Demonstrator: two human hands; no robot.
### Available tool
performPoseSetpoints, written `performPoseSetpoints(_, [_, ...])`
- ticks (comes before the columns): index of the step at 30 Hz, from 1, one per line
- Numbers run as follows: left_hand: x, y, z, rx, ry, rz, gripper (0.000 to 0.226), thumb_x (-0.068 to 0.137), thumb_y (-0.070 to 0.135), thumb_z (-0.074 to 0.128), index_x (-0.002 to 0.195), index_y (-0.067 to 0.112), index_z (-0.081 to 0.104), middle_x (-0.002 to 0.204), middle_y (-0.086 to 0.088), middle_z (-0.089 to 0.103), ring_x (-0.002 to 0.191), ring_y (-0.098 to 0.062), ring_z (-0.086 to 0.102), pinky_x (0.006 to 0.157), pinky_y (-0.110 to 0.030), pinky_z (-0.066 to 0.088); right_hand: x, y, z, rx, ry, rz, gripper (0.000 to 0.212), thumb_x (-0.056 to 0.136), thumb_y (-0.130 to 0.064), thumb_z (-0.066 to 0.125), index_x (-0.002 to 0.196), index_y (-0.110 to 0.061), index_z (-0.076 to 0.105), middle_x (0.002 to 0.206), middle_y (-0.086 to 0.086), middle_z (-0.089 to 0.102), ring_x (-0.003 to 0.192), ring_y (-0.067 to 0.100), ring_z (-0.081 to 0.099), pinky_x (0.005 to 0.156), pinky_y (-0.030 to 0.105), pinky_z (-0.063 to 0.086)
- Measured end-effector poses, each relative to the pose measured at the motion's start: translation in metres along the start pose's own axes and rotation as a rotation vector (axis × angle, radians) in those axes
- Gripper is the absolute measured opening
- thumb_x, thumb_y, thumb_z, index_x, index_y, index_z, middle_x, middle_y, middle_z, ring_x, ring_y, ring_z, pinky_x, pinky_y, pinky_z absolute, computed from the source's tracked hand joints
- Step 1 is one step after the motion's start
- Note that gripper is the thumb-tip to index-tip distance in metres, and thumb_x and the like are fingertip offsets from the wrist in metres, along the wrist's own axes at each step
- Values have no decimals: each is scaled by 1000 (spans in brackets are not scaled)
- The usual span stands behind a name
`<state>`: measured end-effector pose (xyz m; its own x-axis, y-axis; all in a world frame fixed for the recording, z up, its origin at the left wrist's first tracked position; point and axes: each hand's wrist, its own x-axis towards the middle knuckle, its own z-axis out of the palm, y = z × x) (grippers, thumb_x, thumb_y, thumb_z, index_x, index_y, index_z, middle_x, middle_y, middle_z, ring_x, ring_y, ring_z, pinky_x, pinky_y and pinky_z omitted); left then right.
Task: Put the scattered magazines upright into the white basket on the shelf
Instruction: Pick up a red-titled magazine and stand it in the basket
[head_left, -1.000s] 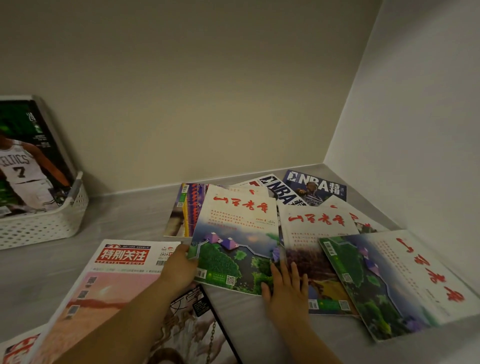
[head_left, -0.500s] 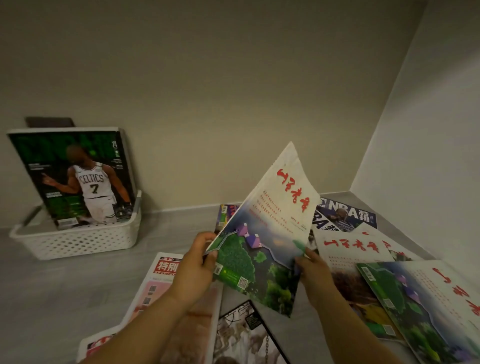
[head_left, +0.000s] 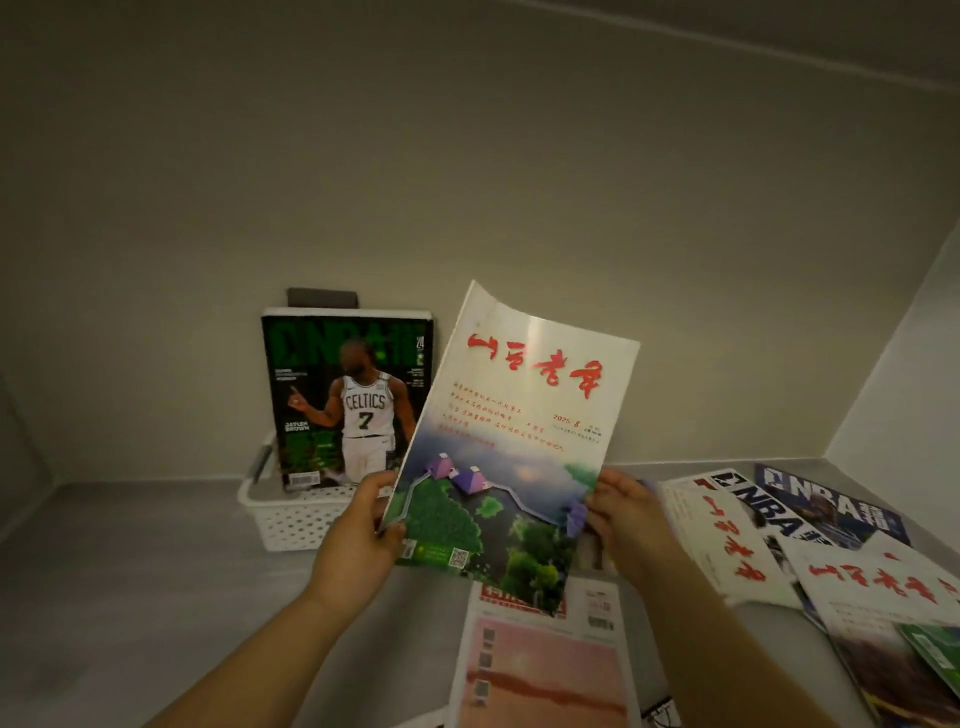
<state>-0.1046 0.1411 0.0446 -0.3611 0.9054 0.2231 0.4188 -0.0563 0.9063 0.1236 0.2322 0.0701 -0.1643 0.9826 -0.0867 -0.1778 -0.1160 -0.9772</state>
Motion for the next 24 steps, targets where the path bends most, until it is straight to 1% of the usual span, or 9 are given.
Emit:
performPoseSetpoints(3, [25, -5, -30, 103, 71, -47, 42, 83, -3, 51, 121, 14, 45, 114, -9, 64, 102, -29, 60, 84, -36, 49, 9, -7, 38, -53, -27, -21, 28, 81, 13, 48, 75, -10, 62, 48, 2, 69, 38, 12, 60, 38, 17, 50])
performPoseSetpoints(6, [54, -9, -55, 62, 147, -75, 39, 81, -6, 50, 117, 10, 49, 115, -17, 63, 99, -32, 58, 84, -38, 46, 22, -16, 78, -96, -35, -73, 26, 78, 16, 50, 73, -8, 58, 51, -1, 69, 46, 13, 62, 43, 17, 51])
performPoseSetpoints(8, [70, -14, -68, 28, 253, -114, 30, 80, -7, 50, 105, 9, 51, 109, -21, 63, 91, -33, 57, 80, -40, 46, 32, -21, 103, -182, -28, -105, 31, 75, 19, 49, 68, -10, 57, 61, 3, 67, 56, 19, 60, 47, 19, 52])
performPoseSetpoints(10, [81, -21, -77, 7, 323, -154, 23, 81, -2, 51, 99, 11, 49, 106, -21, 62, 87, -33, 54, 75, -39, 45, 43, -24, 126, -248, -41, -129, 35, 72, 23, 44, 66, -10, 54, 62, 8, 62, 54, 21, 55, 43, 17, 49])
performPoseSetpoints(12, [89, -29, -84, -18, 340, -183, 27, 84, 1, 52, 109, 9, 47, 113, -20, 60, 95, -36, 55, 75, -38, 44, 54, -24, 147, -293, -51, -140, 35, 71, 23, 42, 64, -10, 52, 58, 11, 58, 49, 22, 50, 40, 17, 45])
performPoseSetpoints(16, [112, -39, -96, -58, 356, -200, 35, 86, -1, 48, 120, 6, 43, 123, -20, 55, 112, -37, 51, 90, -47, 44, 81, -17, 173, -272, -5, -144, 35, 72, 23, 44, 62, -11, 52, 58, 8, 56, 52, 19, 49, 40, 13, 45])
performPoseSetpoints(20, [137, -45, -100, -96, 381, -131, 29, 86, -3, 46, 113, 5, 46, 114, -19, 59, 90, -23, 50, 78, -35, 43, 104, -10, 185, -245, 57, -148, 38, 69, 26, 48, 61, -11, 50, 58, 5, 58, 52, 14, 53, 40, 12, 48])
performPoseSetpoints(22, [148, -53, -99, -67, 338, -165, 29, 87, -2, 45, 115, 5, 46, 116, -19, 58, 92, -22, 49, 81, -37, 44, 114, -3, 185, -286, 92, -140, 37, 69, 24, 49, 61, -11, 50, 65, 9, 60, 56, 19, 55, 49, 18, 52])
performPoseSetpoints(24, [155, -64, -94, -21, 287, -211, 31, 88, -1, 43, 118, 3, 44, 120, -20, 56, 103, -30, 53, 88, -43, 45, 122, 6, 184, -335, 119, -122, 35, 72, 21, 50, 60, -12, 49, 80, 15, 61, 73, 27, 57, 64, 30, 52])
